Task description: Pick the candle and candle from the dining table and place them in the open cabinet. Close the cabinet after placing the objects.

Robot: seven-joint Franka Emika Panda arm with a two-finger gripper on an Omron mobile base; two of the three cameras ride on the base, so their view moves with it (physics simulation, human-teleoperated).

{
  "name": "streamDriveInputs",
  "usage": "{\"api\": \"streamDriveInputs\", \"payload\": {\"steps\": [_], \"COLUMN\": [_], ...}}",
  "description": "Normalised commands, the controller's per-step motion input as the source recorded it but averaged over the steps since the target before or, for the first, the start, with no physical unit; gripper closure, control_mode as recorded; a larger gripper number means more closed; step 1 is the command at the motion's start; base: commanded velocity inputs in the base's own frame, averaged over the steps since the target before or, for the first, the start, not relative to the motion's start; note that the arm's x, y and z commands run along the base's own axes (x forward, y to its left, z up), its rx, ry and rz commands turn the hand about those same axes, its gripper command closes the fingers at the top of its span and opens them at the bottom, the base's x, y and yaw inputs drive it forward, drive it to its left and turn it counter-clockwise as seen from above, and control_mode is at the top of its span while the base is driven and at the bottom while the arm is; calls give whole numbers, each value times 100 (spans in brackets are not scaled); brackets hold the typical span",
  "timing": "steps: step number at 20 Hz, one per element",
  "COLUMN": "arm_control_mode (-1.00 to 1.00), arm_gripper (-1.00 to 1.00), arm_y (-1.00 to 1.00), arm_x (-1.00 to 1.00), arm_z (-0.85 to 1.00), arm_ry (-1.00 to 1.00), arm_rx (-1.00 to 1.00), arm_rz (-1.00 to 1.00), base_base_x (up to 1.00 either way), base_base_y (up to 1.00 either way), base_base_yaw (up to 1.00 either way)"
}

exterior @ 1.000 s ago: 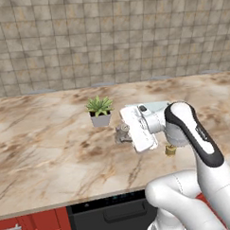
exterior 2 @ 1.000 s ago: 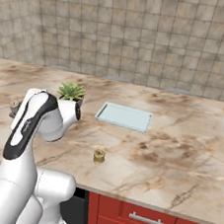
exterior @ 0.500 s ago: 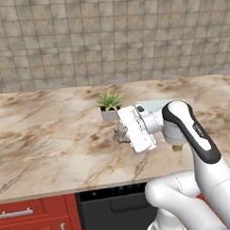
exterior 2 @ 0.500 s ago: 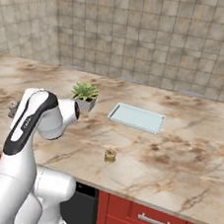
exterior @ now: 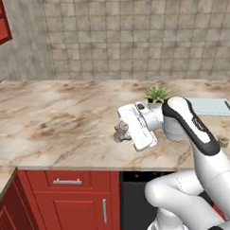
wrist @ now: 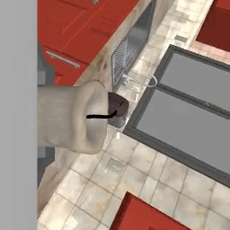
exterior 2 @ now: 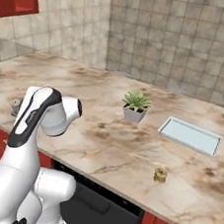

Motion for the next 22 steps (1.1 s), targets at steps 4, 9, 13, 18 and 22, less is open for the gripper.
{"api": "streamDriveInputs", "payload": {"steps": [4,9,13,18,22], "arm_control_mode": [100,100,100,100,100], "arm_gripper": [100,100,100,100,100], "arm_y": [0,0,0,0,0], "arm_x": [0,0,0,0,0], "arm_z": [0,0,0,0,0], "arm_ry": [0,0,0,0,0], "arm_rx": [0,0,0,0,0], "arm_rz": [0,0,0,0,0], "base_base_x": [-18,-16,-18,-19,-28], "base_base_y": [70,71,67,55,29], "base_base_yaw": [42,42,43,43,45]}}
